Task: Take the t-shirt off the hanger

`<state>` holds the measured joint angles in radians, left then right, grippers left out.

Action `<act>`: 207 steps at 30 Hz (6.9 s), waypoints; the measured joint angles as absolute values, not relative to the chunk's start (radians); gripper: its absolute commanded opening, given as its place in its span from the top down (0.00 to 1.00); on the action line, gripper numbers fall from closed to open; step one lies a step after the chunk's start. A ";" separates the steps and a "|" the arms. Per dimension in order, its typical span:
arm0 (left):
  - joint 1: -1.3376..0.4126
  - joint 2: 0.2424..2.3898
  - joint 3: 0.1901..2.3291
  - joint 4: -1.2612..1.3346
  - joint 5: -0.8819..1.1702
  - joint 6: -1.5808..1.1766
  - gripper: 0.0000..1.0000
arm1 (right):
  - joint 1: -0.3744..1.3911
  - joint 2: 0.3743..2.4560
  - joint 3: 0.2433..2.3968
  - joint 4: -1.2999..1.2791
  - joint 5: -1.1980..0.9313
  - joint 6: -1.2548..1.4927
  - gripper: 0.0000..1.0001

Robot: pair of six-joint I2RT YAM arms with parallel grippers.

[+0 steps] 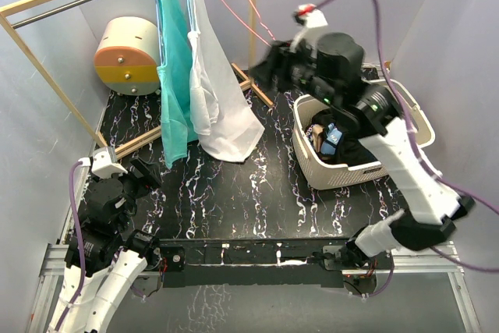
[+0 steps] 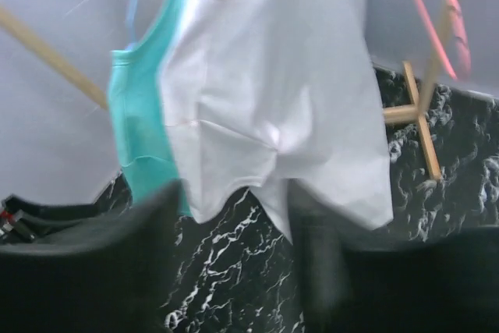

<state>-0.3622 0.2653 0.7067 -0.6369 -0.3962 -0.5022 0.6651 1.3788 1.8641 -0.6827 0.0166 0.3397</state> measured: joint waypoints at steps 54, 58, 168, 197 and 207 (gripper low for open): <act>-0.362 0.265 0.707 -0.637 -0.401 -0.509 0.25 | 0.790 2.054 2.387 -0.432 0.304 0.186 0.92; -0.362 0.265 0.707 -0.637 -0.403 -0.510 0.25 | 0.785 2.016 2.325 -0.382 0.304 0.186 0.92; -0.359 0.749 1.032 0.094 0.966 -0.487 0.14 | 0.785 0.746 1.465 -0.728 -0.461 0.398 0.92; -0.359 0.614 1.030 0.109 0.968 -0.502 0.14 | 0.784 0.745 1.460 -0.715 -0.447 0.401 0.92; -0.360 0.762 0.911 0.558 1.026 -0.804 0.16 | 0.784 0.750 1.415 -0.643 -0.474 0.425 0.92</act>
